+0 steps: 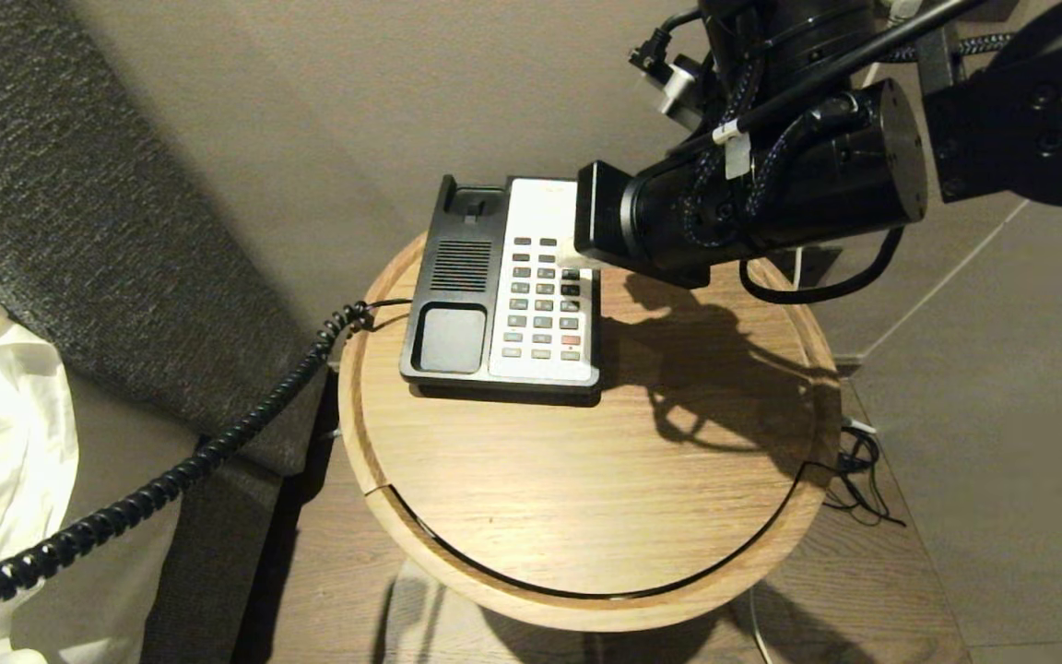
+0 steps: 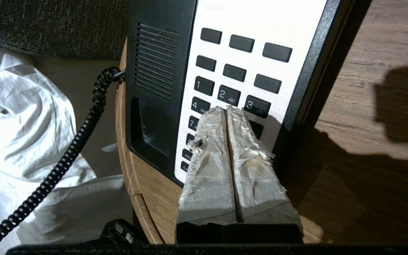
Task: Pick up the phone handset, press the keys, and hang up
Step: Dial the number
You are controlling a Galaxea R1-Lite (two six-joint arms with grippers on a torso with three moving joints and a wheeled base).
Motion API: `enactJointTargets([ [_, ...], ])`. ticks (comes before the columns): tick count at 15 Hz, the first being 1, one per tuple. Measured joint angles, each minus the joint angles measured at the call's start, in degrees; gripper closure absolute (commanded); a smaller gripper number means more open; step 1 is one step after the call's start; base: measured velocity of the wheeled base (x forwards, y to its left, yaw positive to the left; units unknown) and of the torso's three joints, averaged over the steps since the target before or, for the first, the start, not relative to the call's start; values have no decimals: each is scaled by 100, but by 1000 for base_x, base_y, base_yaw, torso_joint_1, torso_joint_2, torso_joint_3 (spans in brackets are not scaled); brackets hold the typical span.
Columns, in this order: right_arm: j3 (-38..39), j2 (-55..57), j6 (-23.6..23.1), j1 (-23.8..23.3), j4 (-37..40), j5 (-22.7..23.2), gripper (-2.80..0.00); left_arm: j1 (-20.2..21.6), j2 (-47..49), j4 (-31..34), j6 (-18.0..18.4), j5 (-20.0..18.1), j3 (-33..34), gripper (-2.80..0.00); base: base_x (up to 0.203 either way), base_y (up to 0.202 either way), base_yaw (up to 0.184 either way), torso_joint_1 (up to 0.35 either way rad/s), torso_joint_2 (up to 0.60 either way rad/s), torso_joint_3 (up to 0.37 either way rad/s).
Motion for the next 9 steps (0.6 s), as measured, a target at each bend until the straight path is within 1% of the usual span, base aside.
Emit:
enactJointTargets([
  [3, 10, 40, -6, 4, 36, -22, 0, 3, -37, 0, 2, 2, 50, 0, 0, 0, 0, 0, 0, 0],
  [9, 2, 10, -27, 4, 433, -18, 0, 5, -65, 5, 5, 2, 65, 0, 0, 0, 0, 0, 0, 0],
])
